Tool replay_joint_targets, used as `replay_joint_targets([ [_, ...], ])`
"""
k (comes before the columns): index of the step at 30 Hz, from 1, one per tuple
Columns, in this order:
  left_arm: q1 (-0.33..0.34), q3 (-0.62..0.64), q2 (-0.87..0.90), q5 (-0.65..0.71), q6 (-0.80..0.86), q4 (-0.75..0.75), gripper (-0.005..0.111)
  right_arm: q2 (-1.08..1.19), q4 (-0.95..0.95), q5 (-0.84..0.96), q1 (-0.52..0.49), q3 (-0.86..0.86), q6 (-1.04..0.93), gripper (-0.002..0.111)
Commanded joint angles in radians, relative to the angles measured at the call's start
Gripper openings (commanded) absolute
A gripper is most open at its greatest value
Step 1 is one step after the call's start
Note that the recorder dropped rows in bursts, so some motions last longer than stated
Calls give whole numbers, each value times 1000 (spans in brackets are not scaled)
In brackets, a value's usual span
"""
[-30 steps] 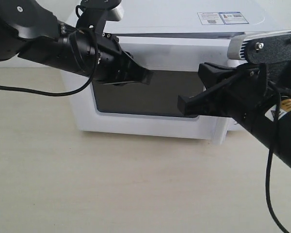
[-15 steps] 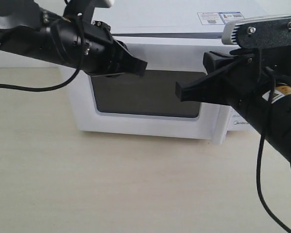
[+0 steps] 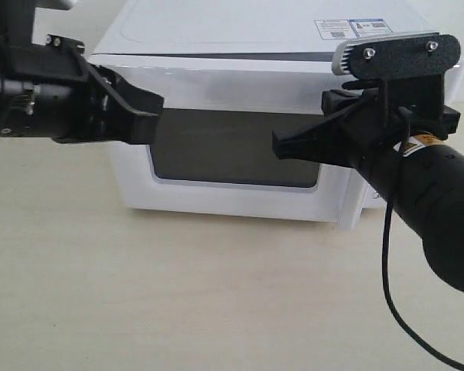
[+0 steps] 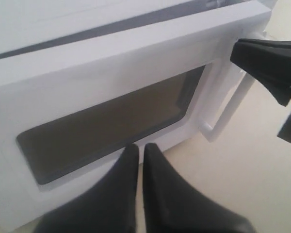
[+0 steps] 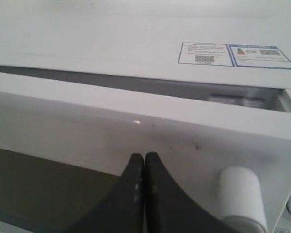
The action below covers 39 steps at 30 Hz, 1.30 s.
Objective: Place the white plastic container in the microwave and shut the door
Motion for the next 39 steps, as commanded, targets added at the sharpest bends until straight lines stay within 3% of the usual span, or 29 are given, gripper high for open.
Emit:
replay_joint_targets([
  [1, -6, 47, -97, -25, -15, 5, 4, 1, 78, -21, 2, -30, -89, 0],
  [18, -3, 239, -331, -109, -31, 5, 4, 50, 134, -74, 0, -49, -118, 0],
  [21, -3, 267, -360, -141, -31, 5, 4, 50, 134, -47, -38, -49, -104, 0],
  [24, -3, 272, -367, -152, -31, 9, 4, 50, 121, -22, -79, -49, -92, 0],
  [39, -3, 272, -367, -190, -31, 28, 4, 50, 96, -30, -79, -125, -138, 0],
])
